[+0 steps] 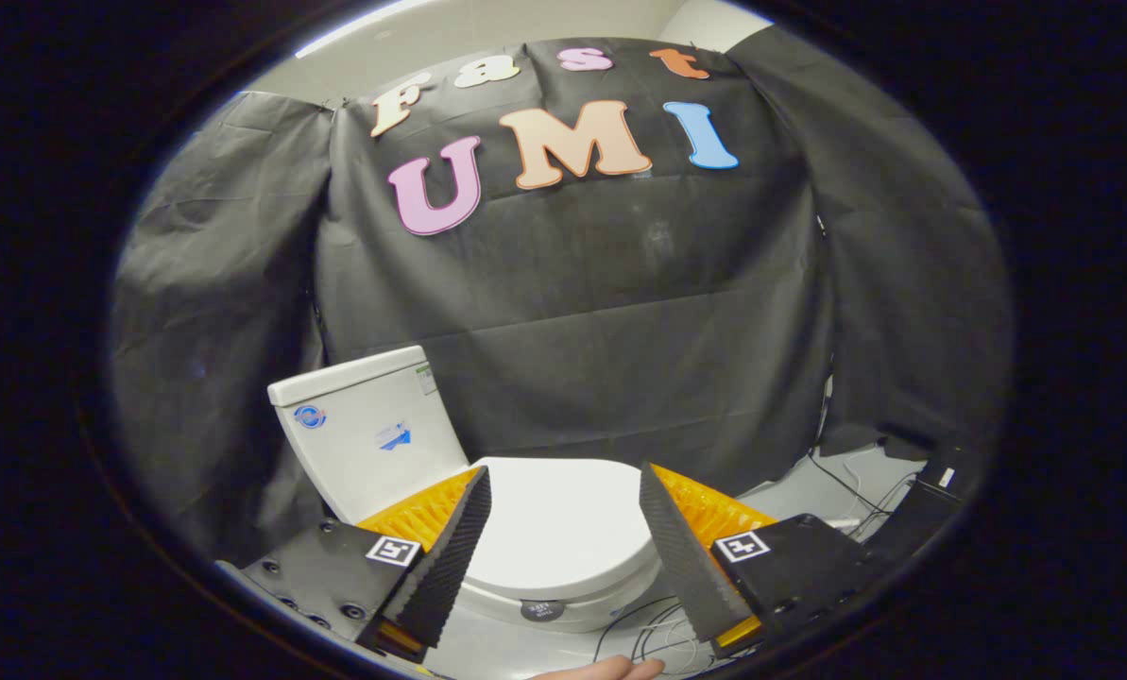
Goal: Open the toilet lid.
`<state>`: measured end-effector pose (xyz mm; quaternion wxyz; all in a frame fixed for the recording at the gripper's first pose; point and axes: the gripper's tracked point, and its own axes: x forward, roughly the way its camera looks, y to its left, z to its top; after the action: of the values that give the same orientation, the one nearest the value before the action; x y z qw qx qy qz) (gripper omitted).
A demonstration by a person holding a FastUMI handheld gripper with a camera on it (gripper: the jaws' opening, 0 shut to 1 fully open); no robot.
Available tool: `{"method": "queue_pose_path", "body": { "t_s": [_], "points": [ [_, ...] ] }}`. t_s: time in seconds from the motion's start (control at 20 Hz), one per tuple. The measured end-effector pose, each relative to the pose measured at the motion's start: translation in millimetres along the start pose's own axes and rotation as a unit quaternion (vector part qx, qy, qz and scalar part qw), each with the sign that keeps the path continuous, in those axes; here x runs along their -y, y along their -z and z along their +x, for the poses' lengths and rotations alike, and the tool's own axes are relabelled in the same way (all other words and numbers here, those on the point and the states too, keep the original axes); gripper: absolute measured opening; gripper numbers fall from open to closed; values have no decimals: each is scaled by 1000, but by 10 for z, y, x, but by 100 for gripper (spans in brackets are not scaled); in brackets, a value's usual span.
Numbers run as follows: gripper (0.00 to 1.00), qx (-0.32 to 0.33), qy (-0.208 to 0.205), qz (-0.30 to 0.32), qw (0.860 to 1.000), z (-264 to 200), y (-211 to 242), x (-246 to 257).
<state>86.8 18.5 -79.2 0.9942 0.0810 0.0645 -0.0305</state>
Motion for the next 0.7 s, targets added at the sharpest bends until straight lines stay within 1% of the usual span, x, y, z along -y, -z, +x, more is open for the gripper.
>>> {"method": "queue_pose_path", "body": {
  "t_s": [0.7],
  "points": [
    [97, -2, 0, -2, 1000, -8, 15, -18]
  ]
}}
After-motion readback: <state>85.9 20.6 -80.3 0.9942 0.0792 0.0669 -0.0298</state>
